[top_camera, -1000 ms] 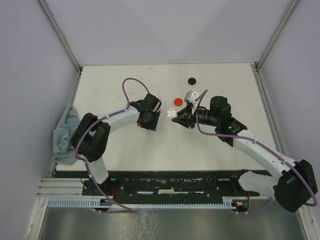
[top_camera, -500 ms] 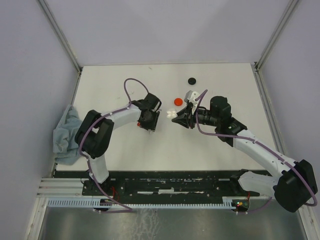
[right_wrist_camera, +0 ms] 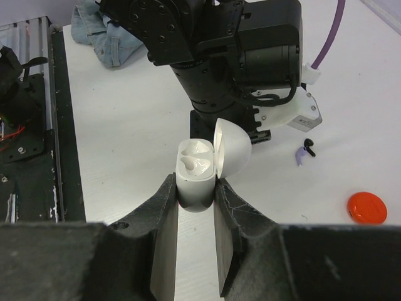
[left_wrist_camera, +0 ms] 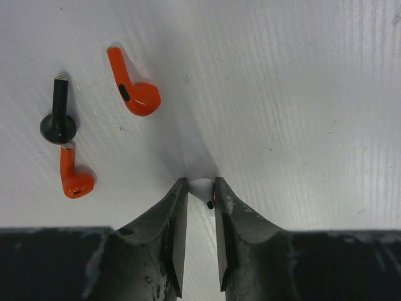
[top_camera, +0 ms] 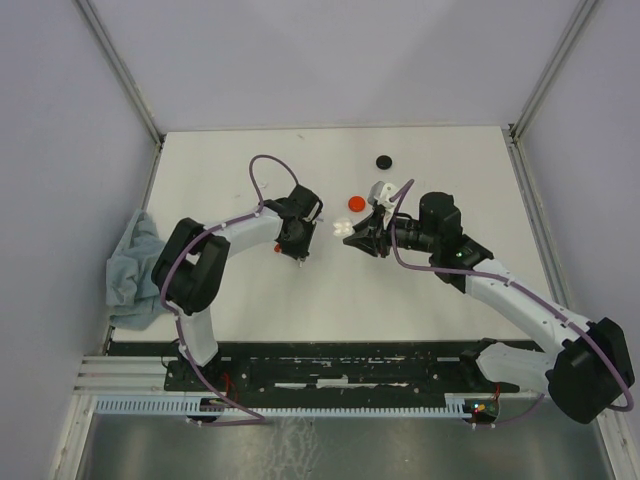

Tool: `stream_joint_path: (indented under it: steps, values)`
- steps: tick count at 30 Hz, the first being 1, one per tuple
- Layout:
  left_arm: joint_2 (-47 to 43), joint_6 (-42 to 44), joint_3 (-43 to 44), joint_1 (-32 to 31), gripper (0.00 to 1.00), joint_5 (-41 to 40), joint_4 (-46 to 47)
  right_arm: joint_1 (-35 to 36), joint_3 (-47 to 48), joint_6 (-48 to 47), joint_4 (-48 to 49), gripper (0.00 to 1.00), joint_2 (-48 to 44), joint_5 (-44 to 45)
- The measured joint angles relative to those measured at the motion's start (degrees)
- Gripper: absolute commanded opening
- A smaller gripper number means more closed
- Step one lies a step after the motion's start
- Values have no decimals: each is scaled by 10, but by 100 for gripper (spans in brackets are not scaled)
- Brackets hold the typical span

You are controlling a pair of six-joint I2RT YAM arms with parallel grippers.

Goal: Insert the wireless bluetooth earbuds into the charging case
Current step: Pick up the earbud from the center of the board.

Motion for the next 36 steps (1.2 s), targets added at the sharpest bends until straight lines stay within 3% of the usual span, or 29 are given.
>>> stream_joint_path:
  steps: [13, 25, 36]
  values:
    - [-40, 0, -8, 0, 22, -5, -2, 0, 0, 9, 31, 11, 34, -4]
    - [-210, -5, 8, 0, 21, -20, 24, 0, 0, 22, 136, 11, 68, -12]
    - [-370, -31, 2, 0, 21, -19, 137, 0, 9, 12, 214, 11, 85, -12]
